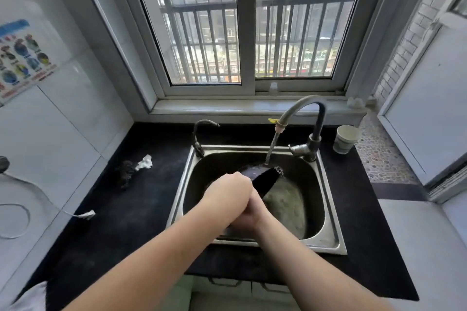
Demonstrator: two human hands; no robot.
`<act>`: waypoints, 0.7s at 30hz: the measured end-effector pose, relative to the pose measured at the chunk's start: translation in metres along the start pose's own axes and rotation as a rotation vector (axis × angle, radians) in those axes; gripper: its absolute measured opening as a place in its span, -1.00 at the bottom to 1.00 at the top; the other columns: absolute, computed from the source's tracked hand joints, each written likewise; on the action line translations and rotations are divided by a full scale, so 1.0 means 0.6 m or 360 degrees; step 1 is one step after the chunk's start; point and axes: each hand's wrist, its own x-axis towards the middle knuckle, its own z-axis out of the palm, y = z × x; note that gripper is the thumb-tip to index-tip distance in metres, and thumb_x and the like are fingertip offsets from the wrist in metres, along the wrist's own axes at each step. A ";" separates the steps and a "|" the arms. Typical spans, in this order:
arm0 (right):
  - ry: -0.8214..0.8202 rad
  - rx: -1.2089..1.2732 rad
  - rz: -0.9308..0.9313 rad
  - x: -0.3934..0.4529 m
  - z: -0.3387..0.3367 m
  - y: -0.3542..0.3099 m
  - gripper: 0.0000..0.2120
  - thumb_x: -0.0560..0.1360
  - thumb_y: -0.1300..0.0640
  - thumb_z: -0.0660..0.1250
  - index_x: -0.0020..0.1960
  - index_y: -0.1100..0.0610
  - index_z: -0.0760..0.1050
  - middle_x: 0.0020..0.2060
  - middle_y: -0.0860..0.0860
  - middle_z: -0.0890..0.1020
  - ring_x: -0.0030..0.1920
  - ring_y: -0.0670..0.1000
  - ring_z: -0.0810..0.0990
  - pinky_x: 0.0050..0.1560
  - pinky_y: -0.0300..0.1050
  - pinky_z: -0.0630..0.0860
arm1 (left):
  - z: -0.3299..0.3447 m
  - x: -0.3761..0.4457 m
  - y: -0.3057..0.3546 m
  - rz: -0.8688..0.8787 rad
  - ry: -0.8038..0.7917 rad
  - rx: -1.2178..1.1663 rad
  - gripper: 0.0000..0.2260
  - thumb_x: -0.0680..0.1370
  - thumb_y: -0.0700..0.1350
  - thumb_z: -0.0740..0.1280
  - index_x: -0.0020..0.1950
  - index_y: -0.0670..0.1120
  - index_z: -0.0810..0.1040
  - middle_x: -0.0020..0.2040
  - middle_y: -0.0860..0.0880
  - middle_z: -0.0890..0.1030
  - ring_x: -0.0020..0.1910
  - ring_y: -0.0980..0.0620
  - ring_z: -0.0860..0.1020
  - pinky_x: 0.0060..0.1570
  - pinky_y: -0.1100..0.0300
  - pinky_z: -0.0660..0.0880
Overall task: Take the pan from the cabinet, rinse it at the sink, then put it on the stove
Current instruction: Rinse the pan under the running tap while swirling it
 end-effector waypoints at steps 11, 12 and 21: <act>0.0065 -0.0085 0.0091 -0.036 -0.053 -0.073 -0.76 0.49 0.08 0.14 0.02 0.16 0.50 -0.11 0.10 0.59 -0.08 0.10 0.62 -0.03 -0.04 0.59 | -0.053 -0.072 0.024 0.0784 0.0827 -0.0570 -0.75 0.55 0.04 0.29 0.08 -0.11 0.55 -0.03 -0.10 0.64 -0.02 -0.13 0.60 -0.06 0.04 0.52; 0.0076 -0.0115 0.0119 -0.033 -0.057 -0.080 -0.77 0.48 0.09 0.16 0.02 0.16 0.51 -0.10 0.09 0.58 -0.07 0.09 0.60 -0.01 -0.05 0.57 | -0.052 -0.072 0.029 0.0786 0.0876 -0.0570 -0.75 0.56 0.04 0.28 0.08 -0.12 0.54 -0.03 -0.10 0.64 -0.02 -0.13 0.59 -0.06 0.04 0.51; -0.0045 -0.0184 0.0149 -0.034 -0.033 -0.123 -0.88 0.38 0.17 0.29 -0.27 0.20 0.54 -0.32 0.09 0.59 -0.26 0.07 0.61 -0.20 -0.14 0.56 | -0.053 -0.064 0.068 0.0756 0.1015 -0.0768 -0.73 0.59 0.03 0.24 0.14 -0.13 0.53 0.01 -0.11 0.64 0.02 -0.14 0.60 0.02 0.00 0.52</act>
